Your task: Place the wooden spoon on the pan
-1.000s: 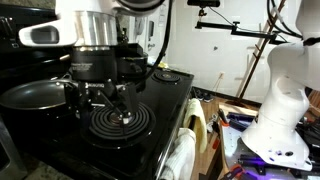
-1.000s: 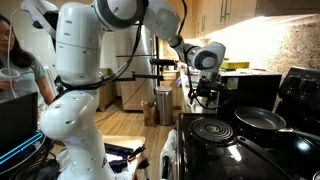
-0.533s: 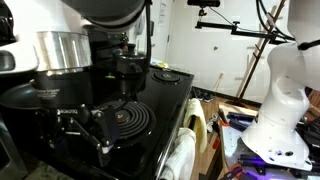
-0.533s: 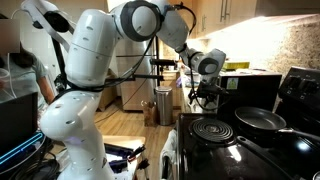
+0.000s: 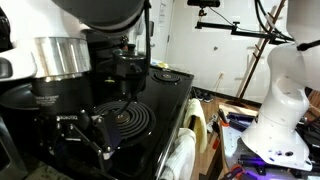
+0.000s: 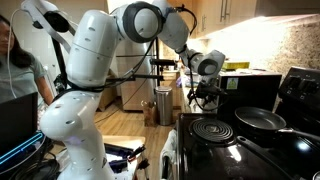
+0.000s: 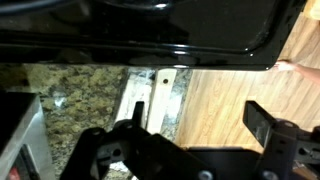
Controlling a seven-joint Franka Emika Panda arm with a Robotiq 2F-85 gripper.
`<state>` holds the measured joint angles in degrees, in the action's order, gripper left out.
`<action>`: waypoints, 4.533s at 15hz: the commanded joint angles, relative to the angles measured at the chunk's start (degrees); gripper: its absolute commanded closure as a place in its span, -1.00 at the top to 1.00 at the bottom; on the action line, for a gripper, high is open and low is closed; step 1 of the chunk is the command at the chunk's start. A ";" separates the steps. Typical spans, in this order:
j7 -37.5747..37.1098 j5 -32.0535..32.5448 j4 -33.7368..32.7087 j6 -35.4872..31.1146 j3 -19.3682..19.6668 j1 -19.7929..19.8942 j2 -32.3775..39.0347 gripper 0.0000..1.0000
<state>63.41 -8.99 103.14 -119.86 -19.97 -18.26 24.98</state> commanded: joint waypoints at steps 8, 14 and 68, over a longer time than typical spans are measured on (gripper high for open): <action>-14.04 10.94 -0.61 -1.27 -1.01 -7.68 3.48 1.00; -18.01 16.30 -0.92 -5.90 -1.35 -8.70 6.57 1.00; -13.50 -6.90 11.87 -5.41 -11.56 4.99 -6.13 -0.82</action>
<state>49.16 -8.79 108.23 -128.08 -30.32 -15.74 24.95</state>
